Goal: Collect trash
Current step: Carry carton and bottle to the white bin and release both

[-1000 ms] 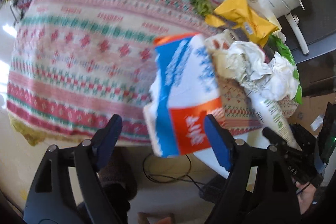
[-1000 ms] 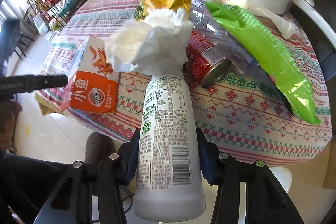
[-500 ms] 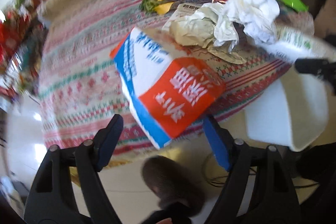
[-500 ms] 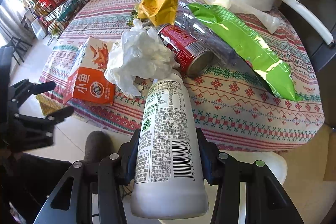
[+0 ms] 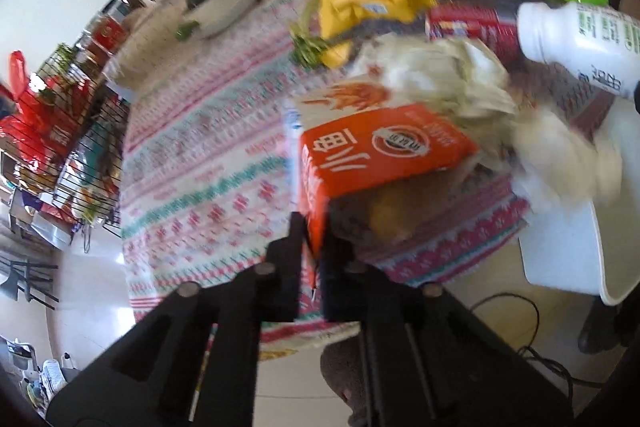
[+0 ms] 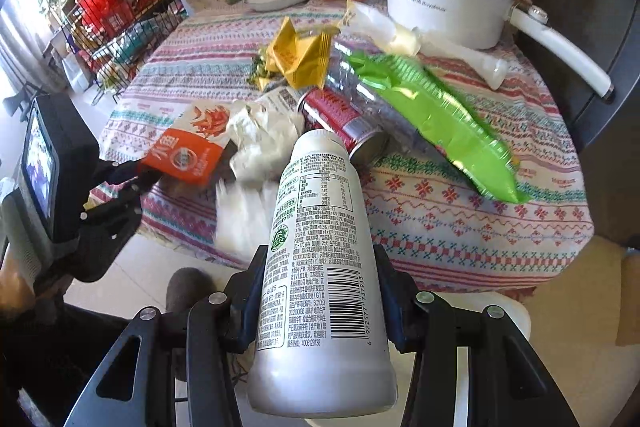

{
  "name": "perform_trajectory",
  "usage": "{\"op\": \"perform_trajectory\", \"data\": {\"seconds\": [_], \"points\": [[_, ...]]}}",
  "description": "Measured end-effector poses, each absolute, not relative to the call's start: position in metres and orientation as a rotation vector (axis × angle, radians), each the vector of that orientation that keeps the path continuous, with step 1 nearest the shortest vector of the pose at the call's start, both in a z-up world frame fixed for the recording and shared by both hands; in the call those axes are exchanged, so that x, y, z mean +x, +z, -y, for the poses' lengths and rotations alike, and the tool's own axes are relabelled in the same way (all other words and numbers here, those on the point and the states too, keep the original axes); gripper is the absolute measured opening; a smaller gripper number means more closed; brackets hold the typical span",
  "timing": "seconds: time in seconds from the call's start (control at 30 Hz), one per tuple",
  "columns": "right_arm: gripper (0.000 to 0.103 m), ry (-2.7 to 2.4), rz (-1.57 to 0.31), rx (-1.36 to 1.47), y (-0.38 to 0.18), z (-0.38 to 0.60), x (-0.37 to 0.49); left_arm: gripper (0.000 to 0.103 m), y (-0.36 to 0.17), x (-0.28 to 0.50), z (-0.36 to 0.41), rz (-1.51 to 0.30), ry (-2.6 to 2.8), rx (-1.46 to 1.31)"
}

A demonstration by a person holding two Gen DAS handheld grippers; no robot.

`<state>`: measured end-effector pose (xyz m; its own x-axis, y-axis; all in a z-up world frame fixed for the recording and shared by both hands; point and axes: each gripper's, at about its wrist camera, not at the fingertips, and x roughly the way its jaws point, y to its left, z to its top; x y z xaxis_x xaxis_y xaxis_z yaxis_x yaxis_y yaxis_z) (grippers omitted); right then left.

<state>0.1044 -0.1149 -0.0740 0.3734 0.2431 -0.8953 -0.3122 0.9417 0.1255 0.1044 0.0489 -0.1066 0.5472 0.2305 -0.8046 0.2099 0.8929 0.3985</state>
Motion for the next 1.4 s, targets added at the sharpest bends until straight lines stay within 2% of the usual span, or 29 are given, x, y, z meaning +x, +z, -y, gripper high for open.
{"op": "perform_trajectory", "data": {"seconds": [0.37,0.73,1.07,1.4], "points": [[0.049,0.323,-1.067,-0.038,-0.052,0.128,0.098,0.002,-0.061,0.092,-0.040,-0.832,-0.019,0.430],[0.049,0.299,-1.009,-0.015,-0.024,0.168,0.064,0.002,-0.038,0.053,-0.001,-0.785,-0.235,0.390],[0.049,0.168,-1.077,0.036,-0.044,0.247,0.023,0.002,-0.054,0.024,0.061,-0.880,-0.472,0.470],[0.050,0.115,-1.310,0.134,-0.117,0.294,0.006,0.002,-0.114,0.019,0.125,-1.095,-0.584,0.592]]}}
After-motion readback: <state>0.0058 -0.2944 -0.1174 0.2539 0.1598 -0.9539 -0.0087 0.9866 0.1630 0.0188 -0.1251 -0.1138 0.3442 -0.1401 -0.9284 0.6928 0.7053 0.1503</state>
